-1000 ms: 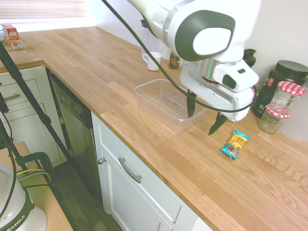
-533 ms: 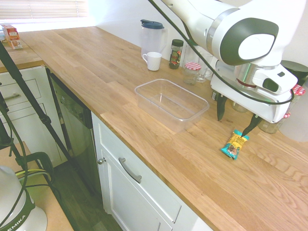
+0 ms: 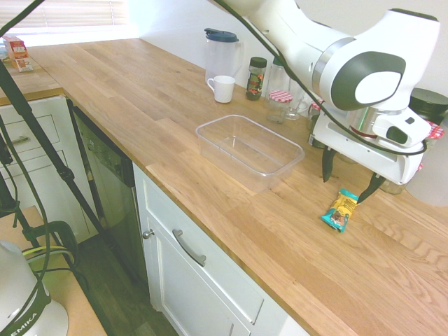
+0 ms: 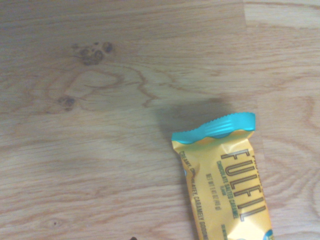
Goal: Put the protein bar into the container
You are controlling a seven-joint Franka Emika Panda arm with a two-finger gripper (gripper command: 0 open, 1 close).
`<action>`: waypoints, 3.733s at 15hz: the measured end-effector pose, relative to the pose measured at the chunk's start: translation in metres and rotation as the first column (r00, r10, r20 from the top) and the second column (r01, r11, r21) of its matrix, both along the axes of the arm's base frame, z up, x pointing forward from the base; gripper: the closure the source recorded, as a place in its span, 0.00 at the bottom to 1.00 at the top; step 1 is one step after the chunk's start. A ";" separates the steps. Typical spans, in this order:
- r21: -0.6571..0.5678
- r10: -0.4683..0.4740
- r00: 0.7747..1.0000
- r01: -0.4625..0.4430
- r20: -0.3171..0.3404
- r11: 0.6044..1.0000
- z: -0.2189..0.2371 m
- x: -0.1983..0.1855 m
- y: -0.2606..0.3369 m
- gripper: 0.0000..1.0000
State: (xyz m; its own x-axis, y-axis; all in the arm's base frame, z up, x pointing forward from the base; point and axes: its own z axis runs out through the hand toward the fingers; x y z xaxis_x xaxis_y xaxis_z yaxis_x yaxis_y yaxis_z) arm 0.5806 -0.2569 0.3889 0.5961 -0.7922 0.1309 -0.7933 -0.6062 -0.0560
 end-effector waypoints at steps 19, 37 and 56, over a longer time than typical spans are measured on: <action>-0.031 0.012 1.000 -0.013 -0.025 0.999 -0.043 0.023 -0.011 1.00; -0.038 0.028 0.999 -0.029 -0.028 0.999 -0.047 0.032 -0.009 1.00; -0.078 0.164 0.985 -0.159 0.061 0.984 0.063 -0.032 0.177 1.00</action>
State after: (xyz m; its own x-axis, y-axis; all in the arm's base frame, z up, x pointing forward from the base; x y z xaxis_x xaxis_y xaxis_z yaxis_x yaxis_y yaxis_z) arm 0.5484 -0.0800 0.4521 0.7033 -0.6732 0.2285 -0.6807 -0.7304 -0.0567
